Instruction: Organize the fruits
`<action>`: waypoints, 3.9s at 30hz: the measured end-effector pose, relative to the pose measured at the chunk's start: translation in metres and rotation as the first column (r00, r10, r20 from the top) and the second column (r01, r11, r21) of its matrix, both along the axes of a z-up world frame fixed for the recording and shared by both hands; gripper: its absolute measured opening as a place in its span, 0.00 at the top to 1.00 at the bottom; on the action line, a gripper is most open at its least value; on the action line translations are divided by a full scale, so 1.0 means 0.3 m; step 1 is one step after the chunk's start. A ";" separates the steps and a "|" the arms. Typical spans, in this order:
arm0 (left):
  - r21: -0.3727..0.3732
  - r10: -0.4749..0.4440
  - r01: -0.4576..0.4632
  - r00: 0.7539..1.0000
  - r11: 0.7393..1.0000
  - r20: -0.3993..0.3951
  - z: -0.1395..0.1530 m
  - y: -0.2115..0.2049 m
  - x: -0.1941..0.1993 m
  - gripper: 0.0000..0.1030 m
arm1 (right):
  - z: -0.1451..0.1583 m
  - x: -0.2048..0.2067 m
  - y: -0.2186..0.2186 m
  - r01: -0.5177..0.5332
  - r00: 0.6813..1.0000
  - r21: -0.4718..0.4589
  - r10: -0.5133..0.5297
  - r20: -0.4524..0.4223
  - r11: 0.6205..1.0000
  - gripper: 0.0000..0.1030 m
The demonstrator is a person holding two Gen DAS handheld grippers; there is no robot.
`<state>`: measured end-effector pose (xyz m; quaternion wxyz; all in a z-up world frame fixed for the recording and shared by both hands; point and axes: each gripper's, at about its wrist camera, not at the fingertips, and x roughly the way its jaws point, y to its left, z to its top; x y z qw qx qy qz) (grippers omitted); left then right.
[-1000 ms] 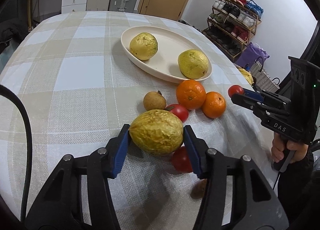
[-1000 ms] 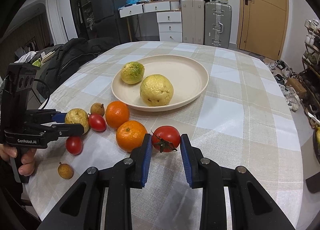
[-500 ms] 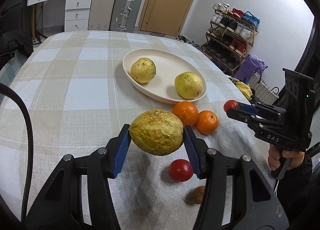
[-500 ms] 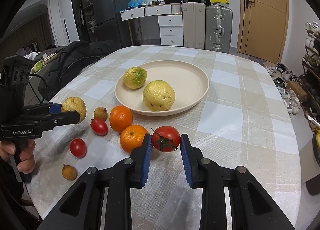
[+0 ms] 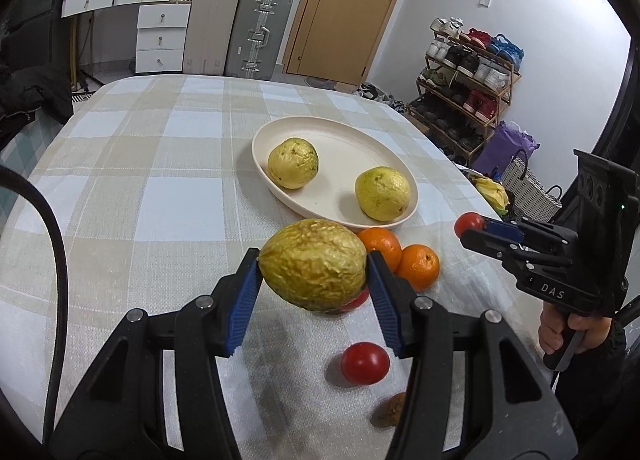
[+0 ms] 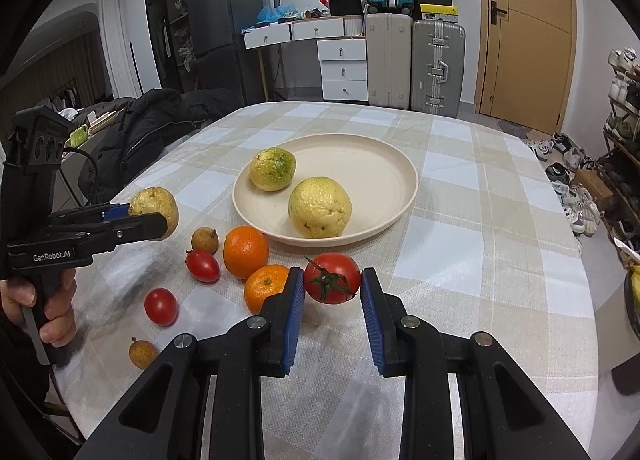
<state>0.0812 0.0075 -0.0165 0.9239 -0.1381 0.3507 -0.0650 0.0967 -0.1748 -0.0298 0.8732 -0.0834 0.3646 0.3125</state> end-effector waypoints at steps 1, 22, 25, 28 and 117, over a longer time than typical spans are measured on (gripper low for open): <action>0.000 -0.001 0.001 1.000 1.000 0.003 0.003 -0.002 0.004 0.51 | 0.003 0.000 -0.002 0.001 1.000 0.001 -0.001 0.003 1.000 0.72; -0.001 -0.026 0.026 0.999 1.000 0.035 0.057 -0.058 0.124 0.51 | 0.048 0.053 -0.020 0.023 0.999 0.032 -0.024 0.027 0.999 0.72; 0.000 -0.032 0.032 0.999 0.999 0.034 0.060 -0.069 0.151 0.51 | 0.056 0.069 -0.014 0.034 0.999 0.030 -0.035 0.036 0.999 0.72; -0.002 -0.031 0.032 0.999 1.000 0.031 0.061 -0.073 0.167 0.51 | 0.059 0.079 -0.006 0.032 0.999 0.035 -0.034 0.037 0.999 0.72; 0.174 0.070 -0.080 0.995 0.981 0.066 0.070 -0.052 -0.067 0.01 | 0.051 -0.064 0.010 0.056 0.998 0.044 -0.058 0.032 0.997 0.00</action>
